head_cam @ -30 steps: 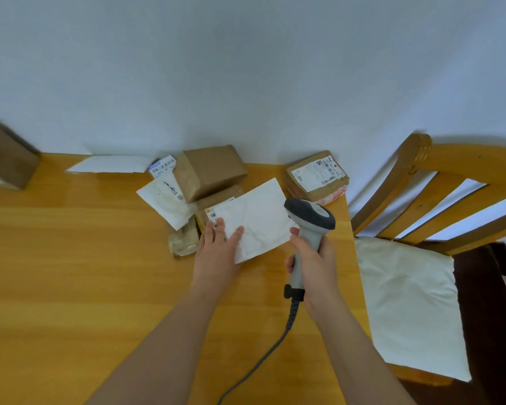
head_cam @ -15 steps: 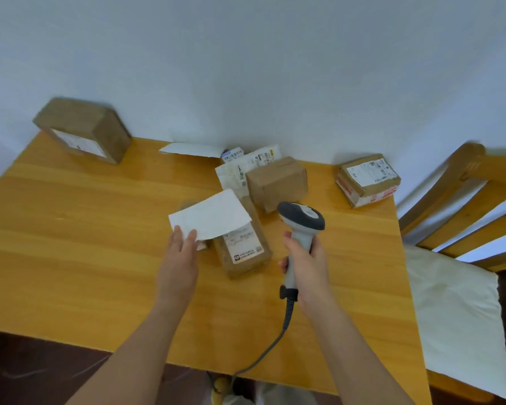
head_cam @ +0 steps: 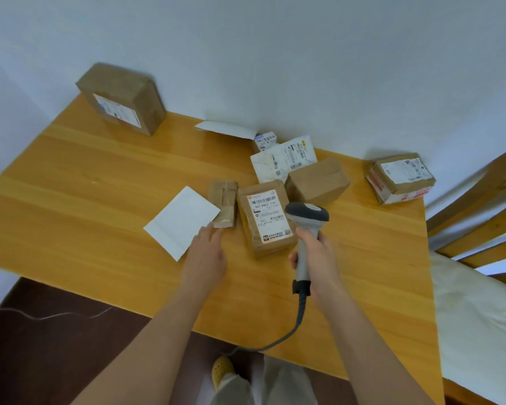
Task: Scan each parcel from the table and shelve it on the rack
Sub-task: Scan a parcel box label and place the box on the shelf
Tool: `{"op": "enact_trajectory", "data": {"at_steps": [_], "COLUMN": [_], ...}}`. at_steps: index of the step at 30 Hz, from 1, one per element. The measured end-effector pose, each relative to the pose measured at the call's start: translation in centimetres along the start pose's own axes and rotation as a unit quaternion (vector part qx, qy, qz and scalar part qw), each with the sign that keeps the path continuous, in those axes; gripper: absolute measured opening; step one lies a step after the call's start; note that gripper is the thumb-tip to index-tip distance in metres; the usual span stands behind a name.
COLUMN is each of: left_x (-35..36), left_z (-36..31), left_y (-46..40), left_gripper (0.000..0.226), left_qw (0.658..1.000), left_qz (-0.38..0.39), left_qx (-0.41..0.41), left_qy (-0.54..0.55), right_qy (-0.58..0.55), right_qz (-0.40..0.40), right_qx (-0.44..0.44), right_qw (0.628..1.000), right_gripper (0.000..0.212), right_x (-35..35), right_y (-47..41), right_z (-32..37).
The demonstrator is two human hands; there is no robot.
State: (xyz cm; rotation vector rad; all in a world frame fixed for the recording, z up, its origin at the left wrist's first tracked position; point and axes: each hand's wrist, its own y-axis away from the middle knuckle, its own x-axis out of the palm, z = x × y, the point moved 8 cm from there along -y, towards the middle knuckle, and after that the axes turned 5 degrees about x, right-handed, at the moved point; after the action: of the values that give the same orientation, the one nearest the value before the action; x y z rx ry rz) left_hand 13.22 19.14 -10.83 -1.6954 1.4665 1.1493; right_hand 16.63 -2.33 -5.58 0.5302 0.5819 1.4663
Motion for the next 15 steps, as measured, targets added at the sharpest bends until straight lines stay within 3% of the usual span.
{"op": "enact_trajectory", "data": {"at_steps": [3,5,8,15], "left_x": [1.2,2.7,4.4,5.1], "left_z": [-5.3,-7.5,-8.3,-8.5], "left_y": [0.0,-0.1,-0.5,-1.4], "left_gripper": [0.054,0.055,0.061,0.066], "left_qw": [0.99,0.983,0.98,0.975], "left_qz": [0.026,0.063,0.123,0.182], "left_qx": [0.136,0.172,0.148,0.114], "left_qy": [-0.015,-0.032,-0.047,-0.059], "right_qy": [0.026,0.039,0.067,0.086], "right_qz": [0.024,0.043,0.063,0.096], "right_qx": [-0.01,-0.034,-0.05,-0.044], "right_qw": [0.999,0.998,0.995,0.991], "right_gripper": [0.011,0.011,0.011,0.012], "right_x": [0.0,0.0,-0.3,-1.0], "right_y": [0.0,0.4,1.3,3.4], "right_z": [1.2,2.6,4.5,8.0]}}
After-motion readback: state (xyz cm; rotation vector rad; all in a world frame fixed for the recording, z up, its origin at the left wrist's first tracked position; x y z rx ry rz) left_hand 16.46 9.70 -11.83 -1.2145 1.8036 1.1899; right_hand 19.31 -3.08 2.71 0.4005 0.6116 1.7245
